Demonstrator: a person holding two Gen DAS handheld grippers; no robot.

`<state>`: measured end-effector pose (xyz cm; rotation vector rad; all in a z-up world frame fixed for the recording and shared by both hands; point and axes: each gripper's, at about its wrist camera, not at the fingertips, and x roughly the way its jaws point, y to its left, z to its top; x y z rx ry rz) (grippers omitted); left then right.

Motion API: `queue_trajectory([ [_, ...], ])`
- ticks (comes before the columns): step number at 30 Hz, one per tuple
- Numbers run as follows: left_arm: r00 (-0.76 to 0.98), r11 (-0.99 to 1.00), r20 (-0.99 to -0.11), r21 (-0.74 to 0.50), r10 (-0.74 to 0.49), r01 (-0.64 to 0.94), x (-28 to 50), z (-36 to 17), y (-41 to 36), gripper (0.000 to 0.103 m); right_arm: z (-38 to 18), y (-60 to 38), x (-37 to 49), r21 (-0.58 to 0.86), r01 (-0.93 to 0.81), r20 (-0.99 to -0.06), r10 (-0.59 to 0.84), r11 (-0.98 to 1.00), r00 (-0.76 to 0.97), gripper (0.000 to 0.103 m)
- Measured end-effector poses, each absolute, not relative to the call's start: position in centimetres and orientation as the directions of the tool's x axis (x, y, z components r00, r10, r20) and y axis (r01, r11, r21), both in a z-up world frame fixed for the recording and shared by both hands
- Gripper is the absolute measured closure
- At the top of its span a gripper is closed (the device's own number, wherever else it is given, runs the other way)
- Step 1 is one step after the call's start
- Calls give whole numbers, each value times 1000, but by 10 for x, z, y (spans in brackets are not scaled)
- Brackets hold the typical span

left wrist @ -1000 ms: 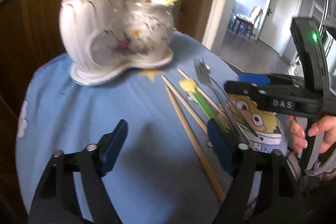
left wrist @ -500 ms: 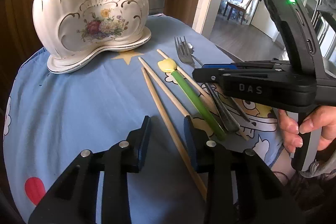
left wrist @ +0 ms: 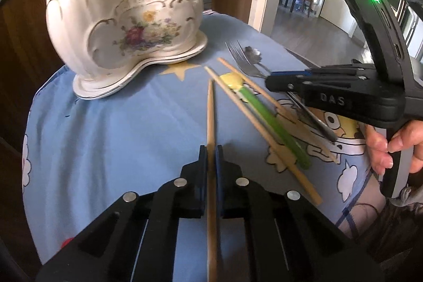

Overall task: Organize utensils
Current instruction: 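Grasp a third wooden chopstick with the left tool while the right tool grasps a silver fork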

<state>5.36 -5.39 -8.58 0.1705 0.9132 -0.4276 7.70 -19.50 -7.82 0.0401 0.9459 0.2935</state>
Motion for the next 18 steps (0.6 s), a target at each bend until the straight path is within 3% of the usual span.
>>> queue_trajectory([
  [18,528,906,-801,-42,-283,422,47,-81,-41,97,-67,-198,70,136,-244,-755,260,960,601,97],
])
